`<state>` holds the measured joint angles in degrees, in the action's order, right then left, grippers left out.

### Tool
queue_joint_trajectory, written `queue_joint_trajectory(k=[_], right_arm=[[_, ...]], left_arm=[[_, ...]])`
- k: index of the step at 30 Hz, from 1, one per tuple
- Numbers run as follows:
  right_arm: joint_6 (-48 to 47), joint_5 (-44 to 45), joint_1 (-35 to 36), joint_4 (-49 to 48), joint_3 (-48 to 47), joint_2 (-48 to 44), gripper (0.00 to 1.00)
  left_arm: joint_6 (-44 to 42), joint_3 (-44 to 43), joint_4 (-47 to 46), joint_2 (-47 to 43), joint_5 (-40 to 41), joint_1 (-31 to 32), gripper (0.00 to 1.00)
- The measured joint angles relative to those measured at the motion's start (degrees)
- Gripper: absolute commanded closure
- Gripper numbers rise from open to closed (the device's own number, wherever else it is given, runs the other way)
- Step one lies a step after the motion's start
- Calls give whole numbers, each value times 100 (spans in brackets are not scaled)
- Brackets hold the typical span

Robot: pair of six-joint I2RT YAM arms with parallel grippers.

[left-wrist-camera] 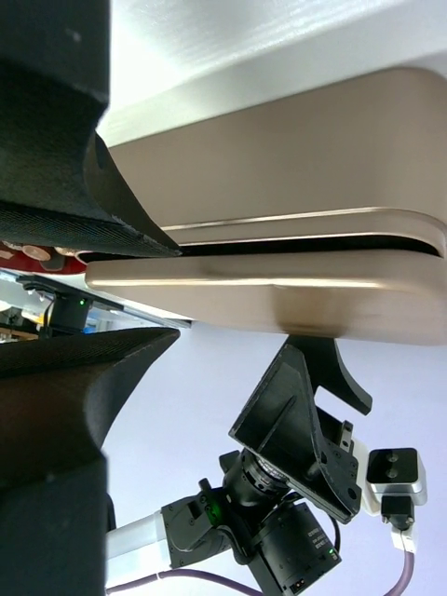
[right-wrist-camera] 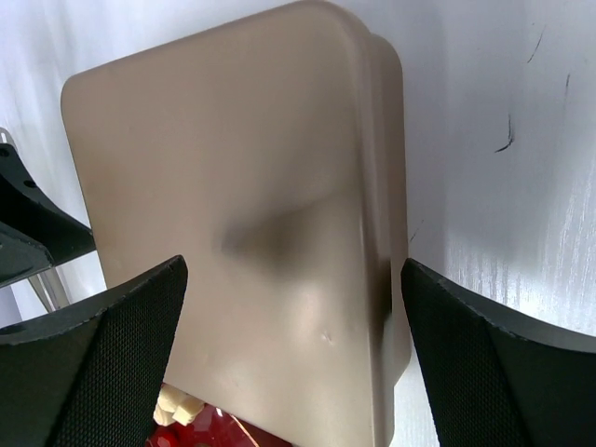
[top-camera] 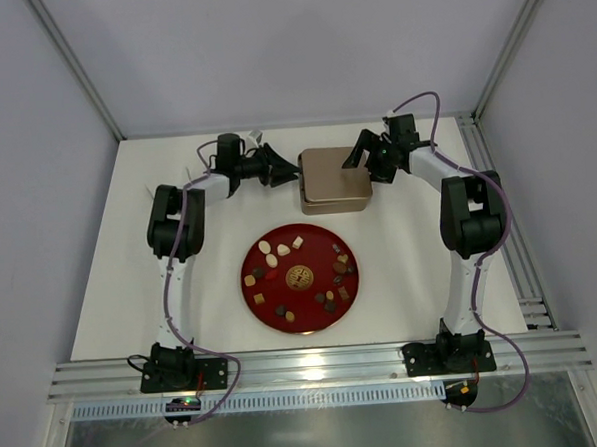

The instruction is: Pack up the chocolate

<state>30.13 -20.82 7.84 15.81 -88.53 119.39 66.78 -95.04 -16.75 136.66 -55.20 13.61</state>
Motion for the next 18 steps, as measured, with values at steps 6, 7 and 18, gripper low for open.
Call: queue_joint_trajectory(k=[6, 7, 18], right_arm=[[0, 46, 24, 57, -125, 0, 5], [0, 57, 33, 57, -136, 0, 5], [-4, 168, 76, 247, -245, 4, 9]], left_arm=[[-295, 11, 345, -90, 13, -79, 68], [-354, 11, 444, -96, 17, -90, 69], [-737, 26, 1139, -98, 332, -87, 80]])
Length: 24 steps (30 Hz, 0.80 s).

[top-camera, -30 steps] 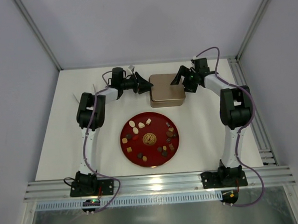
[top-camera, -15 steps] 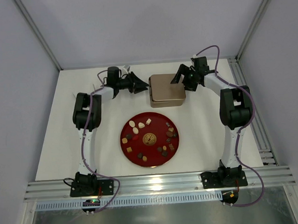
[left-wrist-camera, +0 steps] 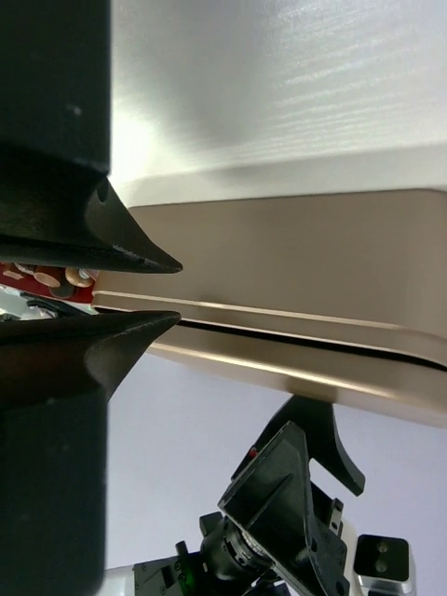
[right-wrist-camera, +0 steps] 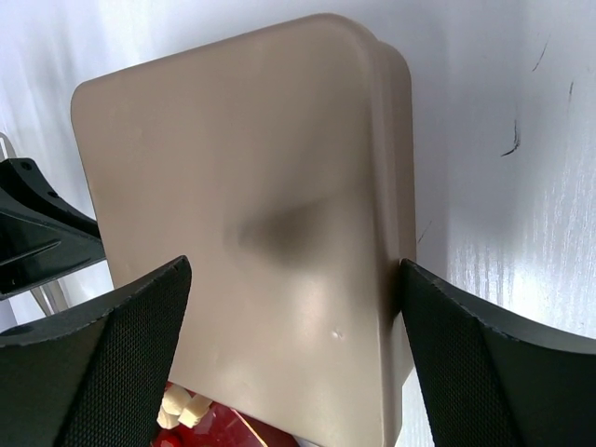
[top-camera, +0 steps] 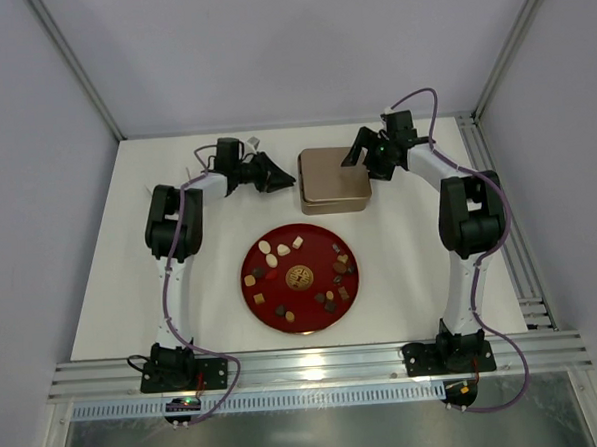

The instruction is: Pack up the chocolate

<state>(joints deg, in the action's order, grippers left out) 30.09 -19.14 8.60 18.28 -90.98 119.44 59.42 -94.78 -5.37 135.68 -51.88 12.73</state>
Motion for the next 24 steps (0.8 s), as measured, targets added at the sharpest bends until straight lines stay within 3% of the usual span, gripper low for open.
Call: queue_joint_trajectory(k=[24], right_arm=[[-157, 323, 240, 284, -337, 149, 14]], left_arm=[[-640, -343, 1217, 0, 457, 146, 82]])
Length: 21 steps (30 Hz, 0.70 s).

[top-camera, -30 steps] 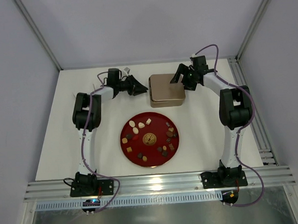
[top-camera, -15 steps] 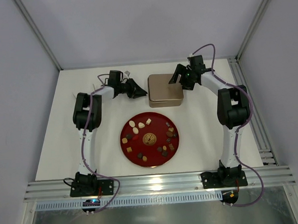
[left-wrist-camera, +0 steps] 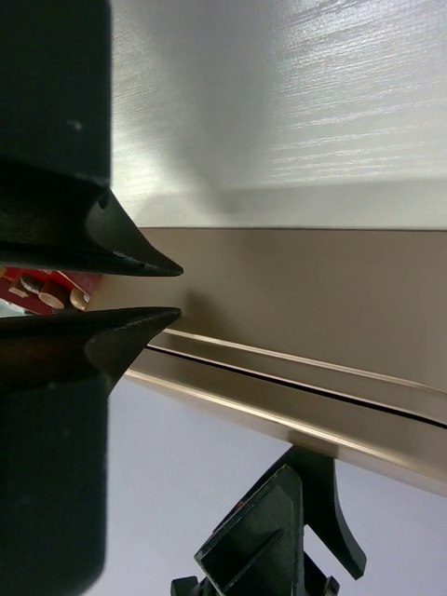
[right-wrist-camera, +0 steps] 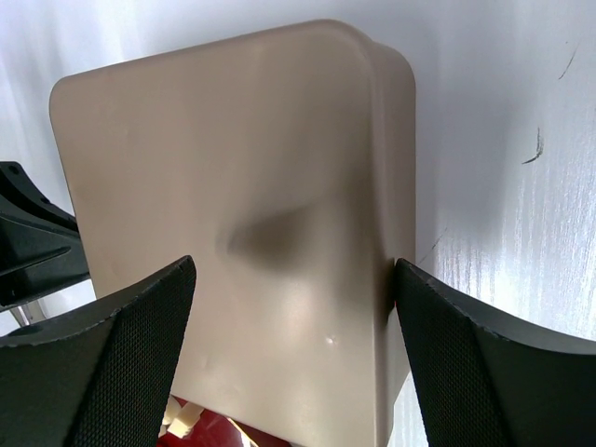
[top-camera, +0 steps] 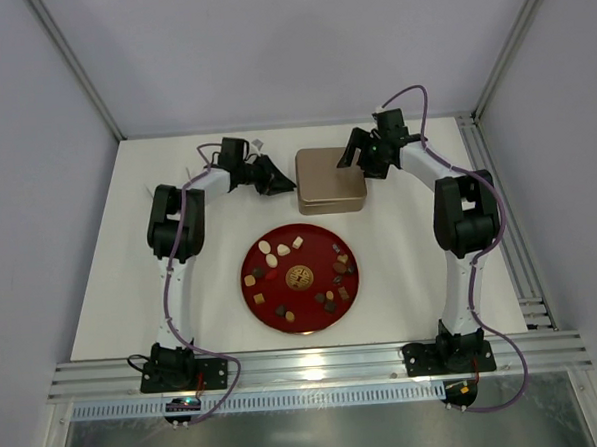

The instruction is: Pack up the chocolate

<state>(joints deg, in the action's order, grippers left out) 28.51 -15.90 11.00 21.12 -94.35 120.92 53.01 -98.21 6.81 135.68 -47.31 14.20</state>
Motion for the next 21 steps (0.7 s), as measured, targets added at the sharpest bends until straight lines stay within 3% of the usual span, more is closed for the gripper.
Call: queue_joint_trajectory(k=[21], right_arm=[[-17, 28, 52, 44, -81, 0, 14]], left_arm=[[-306, -177, 529, 0, 87, 13, 82]])
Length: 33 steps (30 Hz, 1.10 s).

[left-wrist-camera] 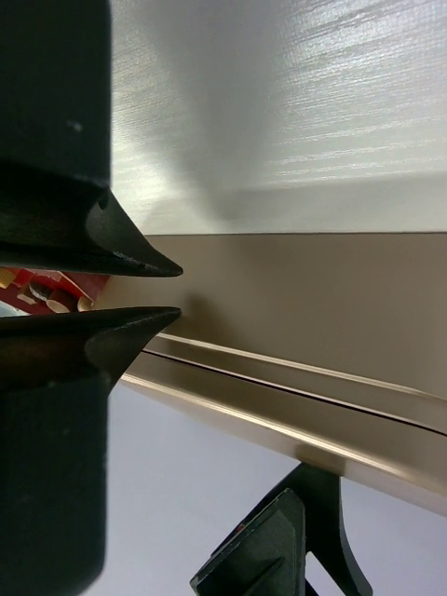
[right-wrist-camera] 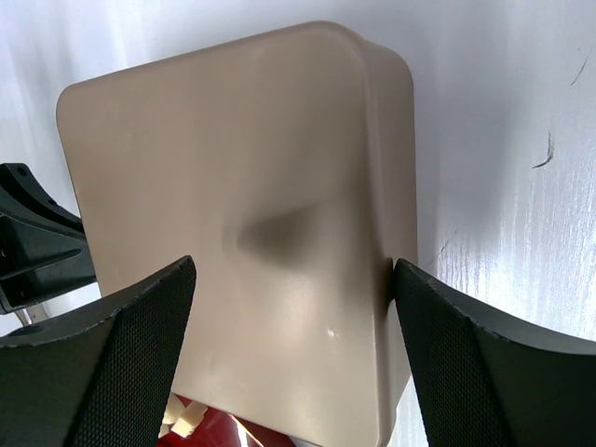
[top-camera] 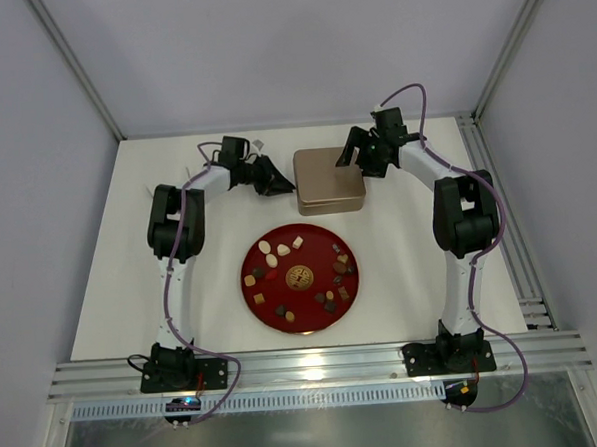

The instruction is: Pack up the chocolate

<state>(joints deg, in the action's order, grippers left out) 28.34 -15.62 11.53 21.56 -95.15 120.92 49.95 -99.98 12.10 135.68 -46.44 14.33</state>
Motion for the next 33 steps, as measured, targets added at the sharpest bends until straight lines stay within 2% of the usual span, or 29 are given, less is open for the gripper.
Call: queue_joint_trajectory(k=[13, 33], right_arm=[[-72, 28, 37, 17, -15, -2, 14], [-717, 695, 348, 741, -509, 87, 13]], left_arm=[[-256, -210, 382, 0, 61, 24, 82], [-431, -501, 837, 24, 223, 107, 82]])
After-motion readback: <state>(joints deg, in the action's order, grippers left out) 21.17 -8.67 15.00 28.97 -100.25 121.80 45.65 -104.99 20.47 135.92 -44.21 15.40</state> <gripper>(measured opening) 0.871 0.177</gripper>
